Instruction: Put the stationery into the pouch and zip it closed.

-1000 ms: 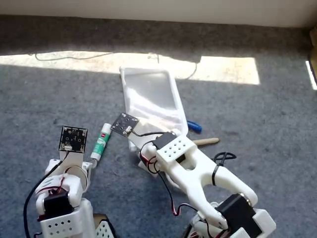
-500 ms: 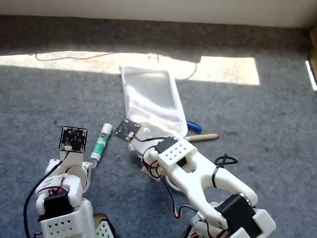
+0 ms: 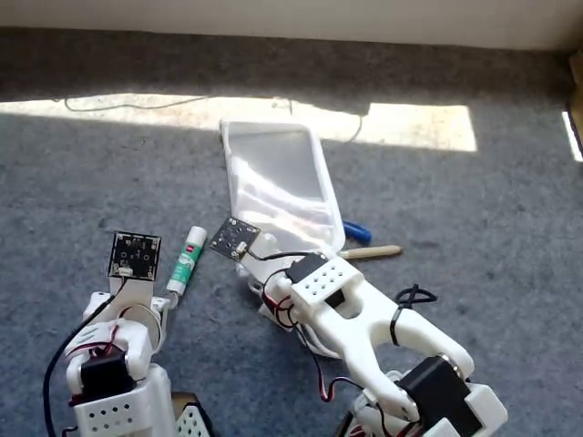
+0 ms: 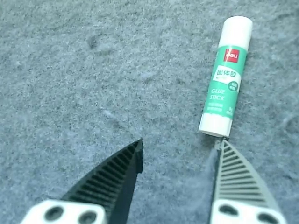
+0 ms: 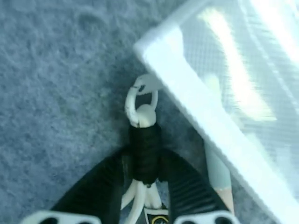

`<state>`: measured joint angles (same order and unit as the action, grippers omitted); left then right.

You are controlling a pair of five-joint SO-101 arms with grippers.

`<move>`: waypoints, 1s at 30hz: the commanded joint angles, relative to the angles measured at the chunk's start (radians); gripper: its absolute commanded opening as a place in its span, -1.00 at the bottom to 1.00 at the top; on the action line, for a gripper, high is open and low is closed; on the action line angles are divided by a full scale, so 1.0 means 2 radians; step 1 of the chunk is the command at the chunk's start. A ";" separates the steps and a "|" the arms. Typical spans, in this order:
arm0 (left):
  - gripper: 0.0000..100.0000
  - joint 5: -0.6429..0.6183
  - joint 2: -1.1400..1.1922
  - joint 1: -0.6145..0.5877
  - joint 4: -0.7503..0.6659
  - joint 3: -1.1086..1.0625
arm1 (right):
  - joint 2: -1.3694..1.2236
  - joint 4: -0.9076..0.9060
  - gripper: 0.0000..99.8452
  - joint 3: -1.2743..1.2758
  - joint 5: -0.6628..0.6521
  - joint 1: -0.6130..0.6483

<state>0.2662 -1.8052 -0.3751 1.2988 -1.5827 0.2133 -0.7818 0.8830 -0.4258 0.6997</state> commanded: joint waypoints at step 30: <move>-0.24 -0.107 0.000 0.152 -0.051 0.052 | 0.252 -0.086 -0.99 -0.018 0.093 -0.016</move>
<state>0.0959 -1.8067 -0.1174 1.2835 -1.4906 0.6460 -0.9367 0.8753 -0.2478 0.6813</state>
